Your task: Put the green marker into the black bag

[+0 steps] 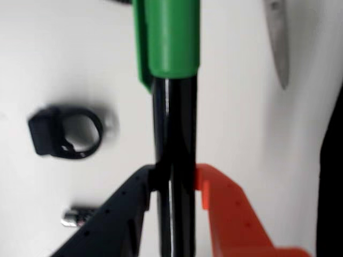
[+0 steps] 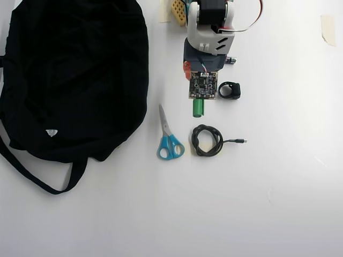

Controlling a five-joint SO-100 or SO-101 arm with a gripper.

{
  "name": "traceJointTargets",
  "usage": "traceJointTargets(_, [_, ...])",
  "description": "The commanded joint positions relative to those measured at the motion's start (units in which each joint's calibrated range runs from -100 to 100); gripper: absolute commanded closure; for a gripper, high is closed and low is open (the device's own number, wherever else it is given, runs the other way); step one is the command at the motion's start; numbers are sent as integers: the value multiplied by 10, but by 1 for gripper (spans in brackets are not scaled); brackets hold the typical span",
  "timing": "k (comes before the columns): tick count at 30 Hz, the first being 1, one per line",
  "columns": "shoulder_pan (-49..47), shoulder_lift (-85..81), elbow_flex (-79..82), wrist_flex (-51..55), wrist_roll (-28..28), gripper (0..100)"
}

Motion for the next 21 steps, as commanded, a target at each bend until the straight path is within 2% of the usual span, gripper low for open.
traceJointTargets(1, [32,-32,-50,19,-11,98])
traceJointTargets(12, [214,-59,-55,15,-11,98])
traceJointTargets(21, [422,-49,-46,-17,-5,98])
